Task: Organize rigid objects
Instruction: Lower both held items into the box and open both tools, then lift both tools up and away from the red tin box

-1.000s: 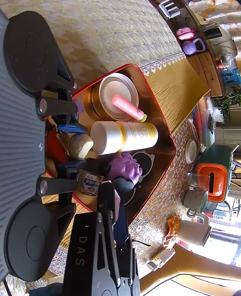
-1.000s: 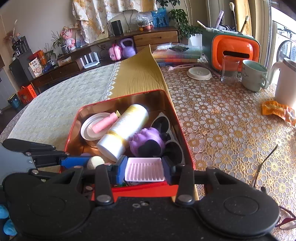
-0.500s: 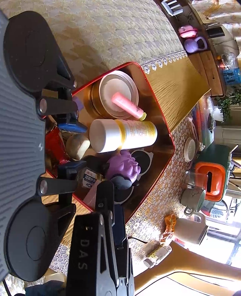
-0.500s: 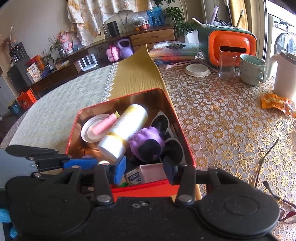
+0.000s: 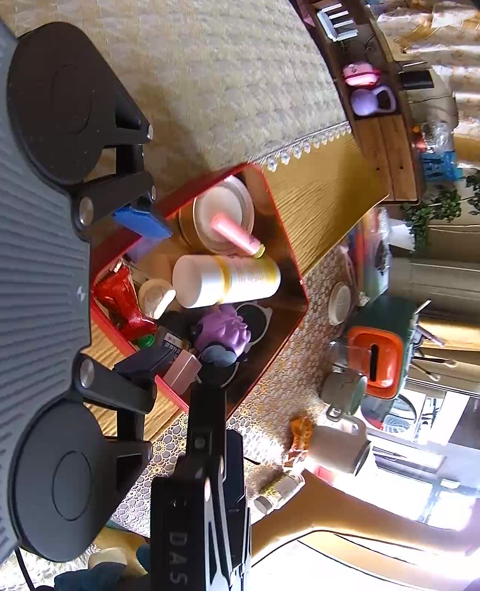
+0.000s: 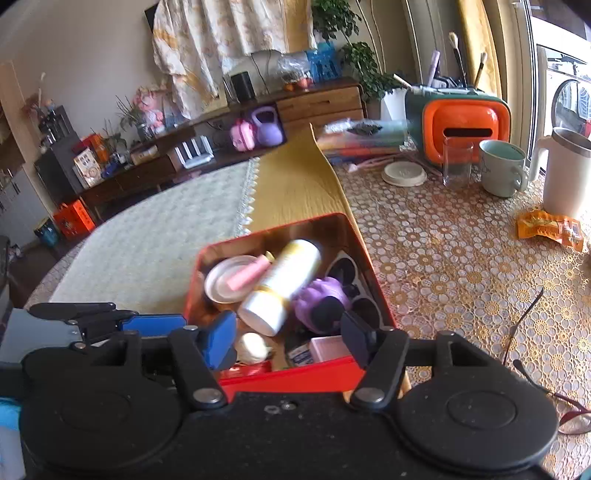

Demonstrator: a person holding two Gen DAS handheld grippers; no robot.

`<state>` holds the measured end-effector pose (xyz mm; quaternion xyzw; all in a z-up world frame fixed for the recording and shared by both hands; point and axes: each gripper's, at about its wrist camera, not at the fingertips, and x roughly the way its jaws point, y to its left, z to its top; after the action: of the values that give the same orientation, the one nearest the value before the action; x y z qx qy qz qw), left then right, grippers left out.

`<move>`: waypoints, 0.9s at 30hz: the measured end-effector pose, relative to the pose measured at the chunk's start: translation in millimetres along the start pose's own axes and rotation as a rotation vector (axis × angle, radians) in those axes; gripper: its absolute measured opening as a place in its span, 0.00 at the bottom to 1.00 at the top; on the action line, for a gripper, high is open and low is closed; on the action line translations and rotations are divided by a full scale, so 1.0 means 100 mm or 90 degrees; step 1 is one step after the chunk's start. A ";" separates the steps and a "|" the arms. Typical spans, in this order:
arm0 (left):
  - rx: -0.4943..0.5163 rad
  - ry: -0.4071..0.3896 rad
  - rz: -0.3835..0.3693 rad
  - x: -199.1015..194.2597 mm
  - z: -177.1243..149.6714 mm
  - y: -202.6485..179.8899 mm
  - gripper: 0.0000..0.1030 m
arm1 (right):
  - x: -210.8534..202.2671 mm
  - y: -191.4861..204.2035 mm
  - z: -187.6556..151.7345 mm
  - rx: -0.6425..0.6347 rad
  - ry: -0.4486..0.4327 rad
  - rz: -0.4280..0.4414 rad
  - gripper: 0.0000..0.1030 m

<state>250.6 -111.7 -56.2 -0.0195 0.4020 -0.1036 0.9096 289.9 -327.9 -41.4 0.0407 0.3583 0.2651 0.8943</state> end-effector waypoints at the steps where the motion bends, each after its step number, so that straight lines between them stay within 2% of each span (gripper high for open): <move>1: 0.001 -0.005 0.002 -0.04 -0.01 0.01 0.62 | -0.03 0.01 -0.01 0.000 -0.001 0.003 0.63; 4: -0.001 -0.023 0.011 -0.17 -0.03 0.06 0.62 | -0.12 0.08 -0.03 -0.005 -0.010 0.009 0.65; 11: -0.001 -0.059 0.026 -0.47 -0.10 0.13 0.63 | -0.32 0.22 -0.08 -0.029 -0.041 0.014 0.80; 14: -0.003 -0.074 0.023 -0.60 -0.14 0.15 0.71 | -0.39 0.28 -0.12 -0.045 -0.050 0.018 0.83; 20: -0.007 -0.096 0.019 -0.79 -0.21 0.17 0.74 | -0.55 0.40 -0.25 -0.079 -0.083 0.031 0.93; 23: -0.008 -0.106 0.027 -0.86 -0.25 0.16 0.82 | -0.61 0.44 -0.30 -0.082 -0.098 0.035 0.99; 27: 0.000 -0.115 0.032 -0.93 -0.31 0.12 0.82 | -0.67 0.44 -0.35 -0.073 -0.109 0.036 1.00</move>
<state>169.1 -79.6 -10.7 -0.0184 0.3187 -0.0785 0.9444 207.0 -327.5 -14.3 0.0218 0.2635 0.3059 0.9146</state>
